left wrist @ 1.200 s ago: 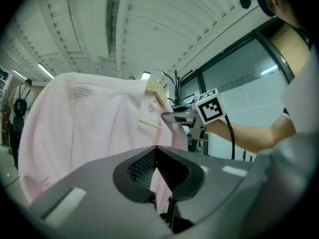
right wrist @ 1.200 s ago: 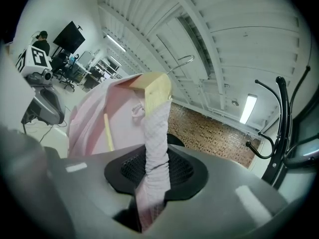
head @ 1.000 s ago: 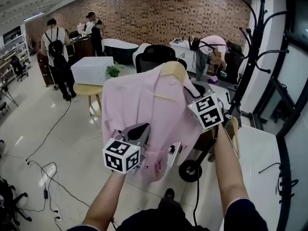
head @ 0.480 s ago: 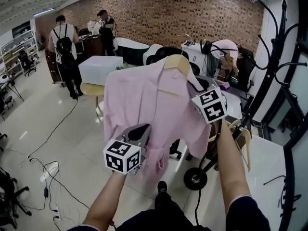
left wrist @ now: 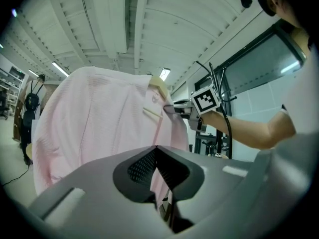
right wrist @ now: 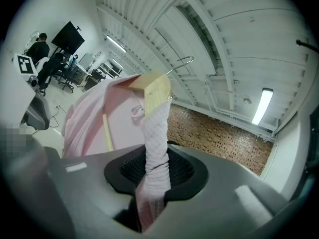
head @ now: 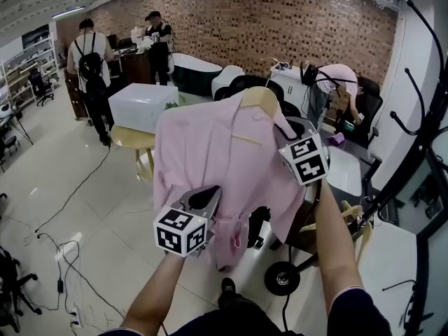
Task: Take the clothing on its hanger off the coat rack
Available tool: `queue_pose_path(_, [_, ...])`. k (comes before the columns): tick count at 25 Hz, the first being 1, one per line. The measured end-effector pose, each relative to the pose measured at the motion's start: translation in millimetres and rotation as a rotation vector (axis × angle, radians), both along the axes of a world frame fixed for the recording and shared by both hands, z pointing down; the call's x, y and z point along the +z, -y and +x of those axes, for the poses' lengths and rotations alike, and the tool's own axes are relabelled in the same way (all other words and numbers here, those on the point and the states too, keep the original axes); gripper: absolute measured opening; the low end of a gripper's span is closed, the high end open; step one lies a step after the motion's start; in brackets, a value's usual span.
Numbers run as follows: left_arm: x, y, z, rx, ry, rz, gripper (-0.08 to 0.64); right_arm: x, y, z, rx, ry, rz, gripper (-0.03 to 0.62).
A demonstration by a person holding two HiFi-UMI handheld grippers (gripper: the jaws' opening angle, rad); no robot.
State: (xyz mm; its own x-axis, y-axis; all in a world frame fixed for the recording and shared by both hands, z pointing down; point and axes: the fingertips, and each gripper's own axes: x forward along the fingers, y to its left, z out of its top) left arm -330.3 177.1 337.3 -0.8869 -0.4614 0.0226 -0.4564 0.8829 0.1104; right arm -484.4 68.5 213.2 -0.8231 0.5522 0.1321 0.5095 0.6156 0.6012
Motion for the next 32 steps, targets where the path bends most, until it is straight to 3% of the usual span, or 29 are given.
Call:
queue_pose_path(9, [5, 3, -131, 0.003, -0.042, 0.022, 0.012, 10, 8, -136, 0.036, -0.042, 0.001, 0.095])
queue_pose_path(14, [17, 21, -186, 0.025, -0.074, 0.026, 0.012, 12, 29, -199, 0.078, -0.047, -0.021, 0.095])
queue_pose_path(25, [36, 26, -260, -0.004, -0.124, 0.029, 0.012, 26, 43, -294, 0.094, -0.075, -0.036, 0.095])
queue_pose_path(32, [47, 30, -280, -0.001, -0.155, 0.027, 0.012, 33, 46, -322, 0.104, -0.09, -0.04, 0.095])
